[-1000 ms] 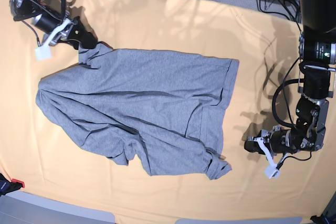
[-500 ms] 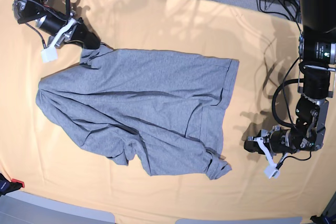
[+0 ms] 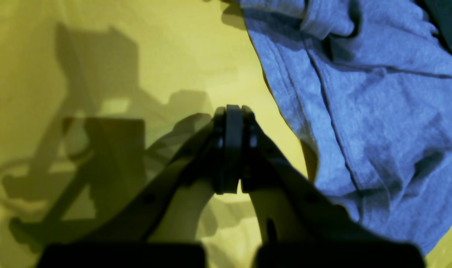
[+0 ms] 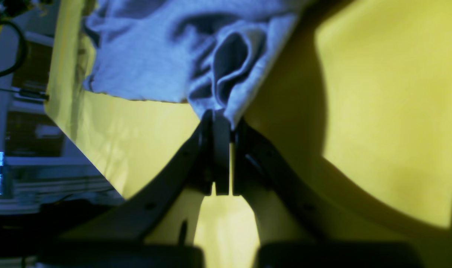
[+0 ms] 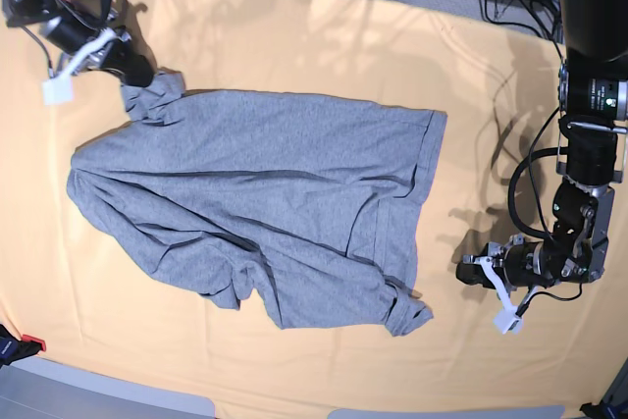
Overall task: Layout the t-shirt on the table in an organized manner, then fold the t-shirt properly
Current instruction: 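Grasp the shirt's shoulder with the right gripper and pull it away from the hem, then reach the left gripper to the shirt's hem corner and grasp it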
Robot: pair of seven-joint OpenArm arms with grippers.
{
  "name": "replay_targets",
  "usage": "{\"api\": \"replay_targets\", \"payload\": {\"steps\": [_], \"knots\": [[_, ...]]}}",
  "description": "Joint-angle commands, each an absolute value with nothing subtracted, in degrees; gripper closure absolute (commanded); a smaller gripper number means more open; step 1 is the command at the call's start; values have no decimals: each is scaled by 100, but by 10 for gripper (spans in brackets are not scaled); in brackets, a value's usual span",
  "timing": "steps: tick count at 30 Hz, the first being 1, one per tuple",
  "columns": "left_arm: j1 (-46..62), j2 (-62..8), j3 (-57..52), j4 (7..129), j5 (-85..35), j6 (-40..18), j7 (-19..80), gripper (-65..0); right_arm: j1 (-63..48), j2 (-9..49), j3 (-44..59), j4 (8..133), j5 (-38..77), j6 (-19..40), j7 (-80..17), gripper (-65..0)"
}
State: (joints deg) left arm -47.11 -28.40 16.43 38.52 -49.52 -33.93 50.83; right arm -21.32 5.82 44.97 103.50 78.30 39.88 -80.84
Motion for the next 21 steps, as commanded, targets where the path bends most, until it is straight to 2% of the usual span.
{"api": "replay_targets", "payload": {"steps": [1, 10, 21], "knots": [[-4934, -2893, 1603, 3935, -5052, -3439, 5002, 0, -2250, 650, 4604, 10694, 8106, 4000, -8000, 0], [-4934, -2871, 1603, 3935, -5183, -3437, 5004, 0, -3487, 648, 4816, 12540, 8250, 4000, -8000, 0], [-4939, -2875, 1603, 3935, -5520, -3439, 5439, 0, -4880, 652, 4818, 13284, 8108, 4000, -8000, 0]]}}
